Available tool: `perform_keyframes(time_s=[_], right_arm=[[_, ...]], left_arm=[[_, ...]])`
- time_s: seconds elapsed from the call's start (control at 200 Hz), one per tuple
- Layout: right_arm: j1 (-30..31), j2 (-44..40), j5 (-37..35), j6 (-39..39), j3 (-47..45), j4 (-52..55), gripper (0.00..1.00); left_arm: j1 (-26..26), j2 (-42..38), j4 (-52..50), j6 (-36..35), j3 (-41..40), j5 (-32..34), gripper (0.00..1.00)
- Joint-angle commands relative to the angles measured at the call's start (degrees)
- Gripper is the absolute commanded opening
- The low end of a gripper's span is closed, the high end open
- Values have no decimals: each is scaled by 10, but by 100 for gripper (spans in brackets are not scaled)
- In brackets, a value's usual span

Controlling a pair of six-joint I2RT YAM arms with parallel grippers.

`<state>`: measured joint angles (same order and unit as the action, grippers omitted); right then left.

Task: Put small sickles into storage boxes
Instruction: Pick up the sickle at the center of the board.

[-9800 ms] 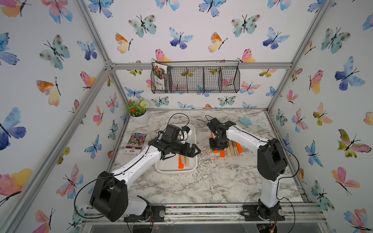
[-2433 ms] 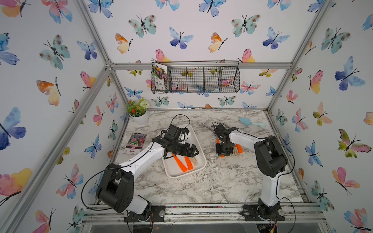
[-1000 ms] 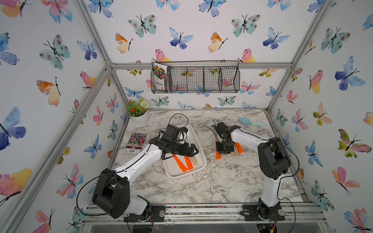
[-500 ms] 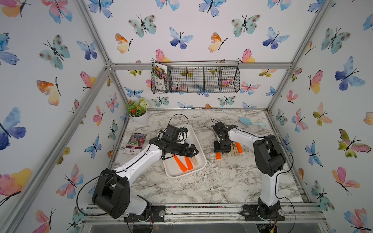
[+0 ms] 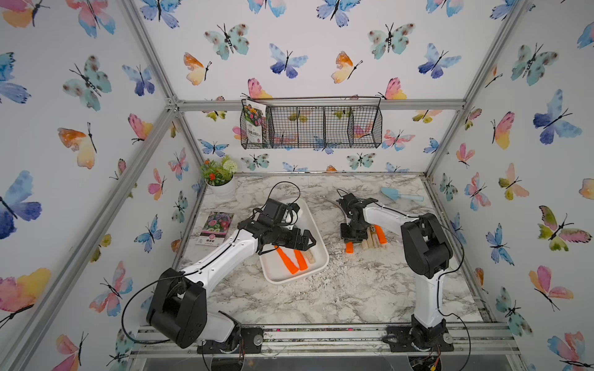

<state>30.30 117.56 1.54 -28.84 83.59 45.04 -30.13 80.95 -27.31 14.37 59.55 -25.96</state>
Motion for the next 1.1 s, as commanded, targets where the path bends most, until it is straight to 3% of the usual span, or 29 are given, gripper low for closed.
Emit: perform_keyframes(time_s=[0.0, 0.551, 1.091], right_arm=[[-1, 28, 2, 8, 6, 6, 21], [0, -34, -36, 21, 59, 76, 16], [8, -76, -24, 17, 78, 100, 14]], left_arm=[[-1, -2, -1, -2, -5, 2, 98], [-1, -7, 0, 4, 7, 5, 98], [-2, -46, -18, 14, 9, 16, 98]])
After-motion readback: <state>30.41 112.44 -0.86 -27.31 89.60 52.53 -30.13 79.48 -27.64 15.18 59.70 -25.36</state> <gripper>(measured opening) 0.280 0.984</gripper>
